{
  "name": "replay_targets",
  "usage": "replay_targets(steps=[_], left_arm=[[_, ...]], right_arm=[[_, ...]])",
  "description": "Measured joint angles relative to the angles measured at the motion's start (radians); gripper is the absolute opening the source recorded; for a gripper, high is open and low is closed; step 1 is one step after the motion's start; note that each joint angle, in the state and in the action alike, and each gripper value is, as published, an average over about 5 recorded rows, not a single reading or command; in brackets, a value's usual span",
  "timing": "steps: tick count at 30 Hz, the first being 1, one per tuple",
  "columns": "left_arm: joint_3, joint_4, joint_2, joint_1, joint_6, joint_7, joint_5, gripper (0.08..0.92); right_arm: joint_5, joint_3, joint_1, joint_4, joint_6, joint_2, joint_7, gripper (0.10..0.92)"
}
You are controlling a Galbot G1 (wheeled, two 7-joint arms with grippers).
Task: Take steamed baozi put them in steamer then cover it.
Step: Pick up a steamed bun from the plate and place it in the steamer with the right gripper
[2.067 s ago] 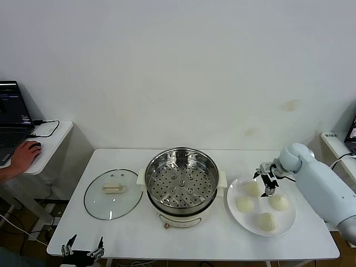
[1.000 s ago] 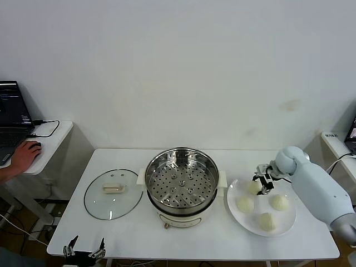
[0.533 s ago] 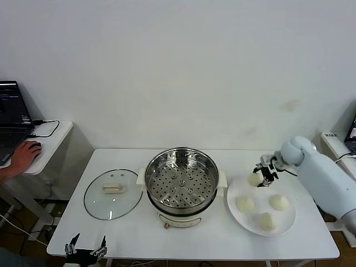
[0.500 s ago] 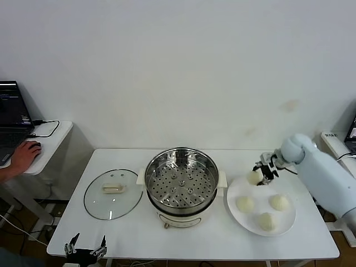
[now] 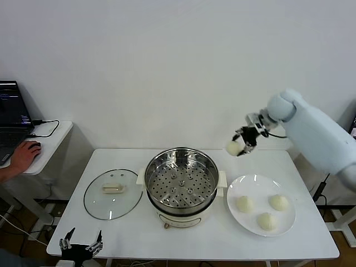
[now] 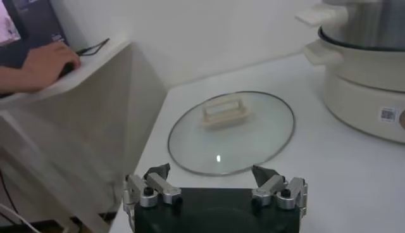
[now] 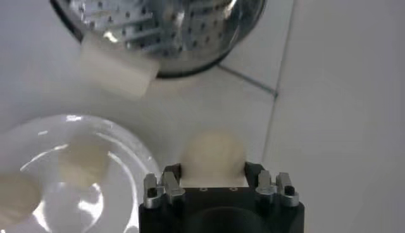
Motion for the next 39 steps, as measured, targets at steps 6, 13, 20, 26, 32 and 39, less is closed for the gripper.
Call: replay_targets(steps=[6, 13, 20, 26, 32, 39], left_arm=[[-0.002, 0.009, -0.006, 0.011, -0.009, -0.006, 0.01, 0.823], [-0.008, 0.022, -0.009, 0.014, -0.018, -0.012, 0.026, 0.823], [-0.003, 0.031, -0.018, 0.018, -0.023, -0.013, 0.041, 0.823], [0.002, 0.03, -0.026, 0.023, -0.024, -0.012, 0.045, 0.823], [0.009, 0.034, -0.034, 0.027, -0.025, -0.011, 0.052, 0.823], [0.008, 0.041, -0.033, 0.028, -0.025, -0.01, 0.053, 0.823]], right_arm=[[0.006, -0.039, 0.052, -0.03, 0.154, 0.104, -0.017, 0.624], [-0.07, -0.09, 0.072, -0.002, 0.321, 0.169, -0.013, 0.622], [-0.194, -0.131, 0.07, 0.059, 0.444, 0.207, 0.013, 0.621], [-0.291, -0.154, 0.056, 0.082, 0.521, 0.235, 0.044, 0.622], [-0.347, -0.171, 0.04, 0.086, 0.567, 0.257, 0.074, 0.626], [-0.372, -0.178, 0.015, 0.076, 0.588, 0.281, 0.092, 0.627]])
